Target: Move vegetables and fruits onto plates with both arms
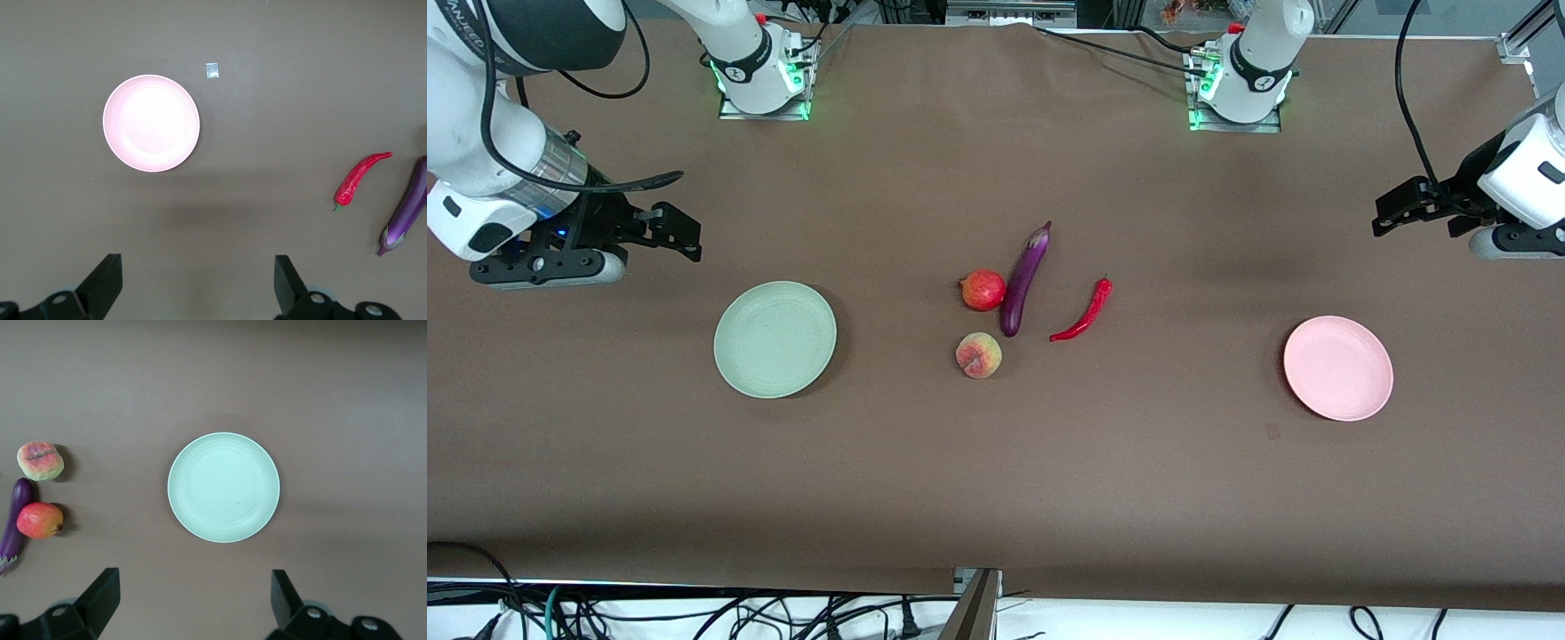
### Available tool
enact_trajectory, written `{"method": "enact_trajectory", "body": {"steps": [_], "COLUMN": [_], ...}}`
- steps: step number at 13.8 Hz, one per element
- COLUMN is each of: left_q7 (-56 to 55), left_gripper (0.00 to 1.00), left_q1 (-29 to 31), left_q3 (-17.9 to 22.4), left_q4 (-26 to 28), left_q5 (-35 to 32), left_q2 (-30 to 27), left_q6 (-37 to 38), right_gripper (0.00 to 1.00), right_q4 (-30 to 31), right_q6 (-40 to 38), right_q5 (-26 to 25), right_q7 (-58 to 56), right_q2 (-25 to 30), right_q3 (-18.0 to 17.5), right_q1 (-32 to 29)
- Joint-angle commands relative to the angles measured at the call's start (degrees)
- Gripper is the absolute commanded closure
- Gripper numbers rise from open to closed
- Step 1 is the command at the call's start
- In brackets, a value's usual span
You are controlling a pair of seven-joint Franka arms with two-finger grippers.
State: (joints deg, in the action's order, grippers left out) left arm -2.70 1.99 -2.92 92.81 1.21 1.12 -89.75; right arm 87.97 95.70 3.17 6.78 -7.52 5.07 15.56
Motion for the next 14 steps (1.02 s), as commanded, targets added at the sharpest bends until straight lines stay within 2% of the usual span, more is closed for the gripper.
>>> {"method": "enact_trajectory", "body": {"steps": [1,6,9,14], "left_q7": [1.4,1.6,1.9,1.9], "left_gripper": [0.0,0.0,0.0,0.0], "left_q1": [0.4,0.4,0.6,-0.2], "left_q3": [0.1,0.1,0.2,0.1], "left_q4": [-1.8,-1.8,-1.7,-1.6], "left_q5": [1.4,1.4,4.9,7.0], "left_q2": [0.7,0.7,0.8,2.8], "left_q6": [1.3,1.5,3.7,4.8], "right_gripper": [0.0,0.0,0.0,0.0], "right_q4": [0.4,0.4,0.4,0.4], "right_q6": [-0.6,-0.5,-0.5,-0.6], "right_q5": [0.8,0.8,0.8,0.9], "right_q7": [0.4,0.4,0.4,0.4], "right_q2": [0.9,0.9,0.9,0.9], "right_q3": [0.0,0.1,0.1,0.1], "right_q1": [-0.1,-0.1,-0.1,-0.1]}}
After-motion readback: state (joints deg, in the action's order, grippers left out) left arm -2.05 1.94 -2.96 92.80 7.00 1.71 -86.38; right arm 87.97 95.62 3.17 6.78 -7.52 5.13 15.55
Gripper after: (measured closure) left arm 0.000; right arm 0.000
